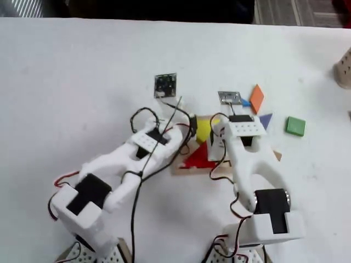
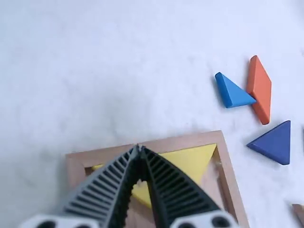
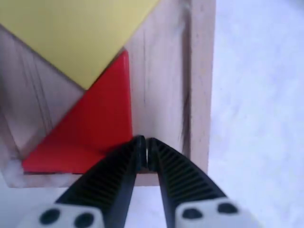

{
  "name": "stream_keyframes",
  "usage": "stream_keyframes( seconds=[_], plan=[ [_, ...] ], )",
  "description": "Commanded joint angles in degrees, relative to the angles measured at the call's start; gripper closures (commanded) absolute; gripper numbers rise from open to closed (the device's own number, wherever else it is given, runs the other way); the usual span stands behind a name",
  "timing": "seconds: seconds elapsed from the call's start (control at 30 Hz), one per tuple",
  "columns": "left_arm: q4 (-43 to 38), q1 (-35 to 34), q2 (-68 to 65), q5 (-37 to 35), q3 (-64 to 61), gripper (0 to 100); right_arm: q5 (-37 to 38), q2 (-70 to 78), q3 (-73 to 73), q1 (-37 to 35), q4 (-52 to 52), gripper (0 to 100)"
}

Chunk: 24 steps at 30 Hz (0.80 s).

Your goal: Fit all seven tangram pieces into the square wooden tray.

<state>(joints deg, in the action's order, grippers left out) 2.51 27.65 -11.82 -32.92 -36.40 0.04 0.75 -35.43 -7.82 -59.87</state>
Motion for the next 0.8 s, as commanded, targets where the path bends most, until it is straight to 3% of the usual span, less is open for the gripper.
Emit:
stream_keyframes(
  seconds=[0.0, 0.13, 0.23, 0.47, 0.63, 0.77],
  plan=[
    [-1.49, -0.13, 0.84, 0.00, 0.35, 98, -0.18, -0.48, 2.29, 0.57, -0.40, 97.9],
    [-1.49, -0.31, 1.10, 0.00, -1.93, 98, -0.44, -0.48, 2.55, 0.57, -0.31, 97.4],
    [-1.14, -4.53, 1.19, 0.00, -1.85, 98, -0.88, -0.92, 2.73, -0.66, -0.31, 93.7],
    [-1.05, -16.22, 1.19, -0.09, 1.85, 98, -18.90, -0.84, 6.15, -9.10, -0.75, 73.5],
    [-1.05, -16.75, 1.19, 0.00, 1.85, 98, -24.70, -0.92, 6.59, -15.52, 0.92, 71.8],
    [-1.05, -16.48, 1.19, 0.00, 1.85, 98, -24.97, 0.75, 7.21, -13.67, 4.44, 71.8]
  ],
)
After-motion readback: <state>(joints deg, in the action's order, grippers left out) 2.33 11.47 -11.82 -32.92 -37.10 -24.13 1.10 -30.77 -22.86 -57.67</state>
